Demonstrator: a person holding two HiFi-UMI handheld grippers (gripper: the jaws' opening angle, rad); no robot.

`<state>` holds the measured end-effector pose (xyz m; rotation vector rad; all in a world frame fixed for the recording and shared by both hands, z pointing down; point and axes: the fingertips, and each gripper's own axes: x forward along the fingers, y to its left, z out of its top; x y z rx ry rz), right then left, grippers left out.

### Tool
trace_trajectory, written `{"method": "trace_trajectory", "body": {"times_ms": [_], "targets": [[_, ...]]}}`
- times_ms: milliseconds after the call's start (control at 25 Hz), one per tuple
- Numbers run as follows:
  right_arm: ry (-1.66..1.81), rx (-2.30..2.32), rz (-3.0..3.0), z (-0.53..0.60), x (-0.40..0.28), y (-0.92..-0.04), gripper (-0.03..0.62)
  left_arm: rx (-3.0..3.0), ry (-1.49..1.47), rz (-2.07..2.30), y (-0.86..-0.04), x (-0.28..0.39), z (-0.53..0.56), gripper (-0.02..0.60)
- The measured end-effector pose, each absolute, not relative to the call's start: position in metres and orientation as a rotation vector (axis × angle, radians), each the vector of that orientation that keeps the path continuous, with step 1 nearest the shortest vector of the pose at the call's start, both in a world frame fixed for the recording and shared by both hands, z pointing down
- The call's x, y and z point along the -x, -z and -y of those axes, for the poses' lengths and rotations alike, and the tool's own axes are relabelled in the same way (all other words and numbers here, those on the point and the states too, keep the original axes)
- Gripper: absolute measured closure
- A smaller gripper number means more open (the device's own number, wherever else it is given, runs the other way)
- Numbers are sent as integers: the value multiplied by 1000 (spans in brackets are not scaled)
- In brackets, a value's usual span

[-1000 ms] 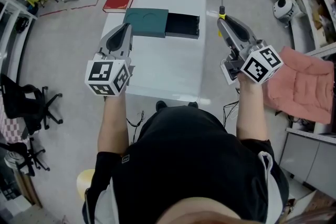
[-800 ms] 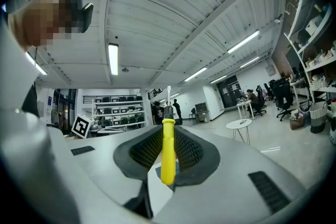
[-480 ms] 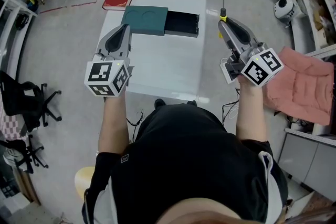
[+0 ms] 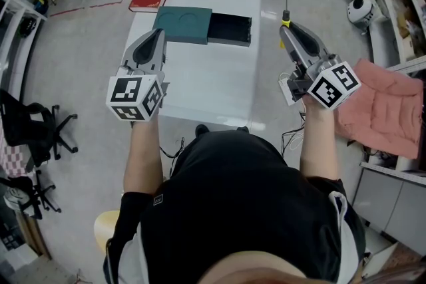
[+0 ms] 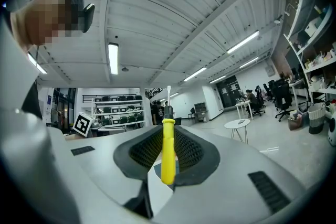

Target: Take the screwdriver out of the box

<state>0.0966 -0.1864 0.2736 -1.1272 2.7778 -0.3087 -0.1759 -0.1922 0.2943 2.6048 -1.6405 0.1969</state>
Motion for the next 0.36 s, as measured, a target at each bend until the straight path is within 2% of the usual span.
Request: {"method": "trace_trajectory", "body": {"times_ms": [360], "targets": [[326,1124,-2773,188,-97,-276,514,-2606,-199,1641,-294,175,193,566]]}}
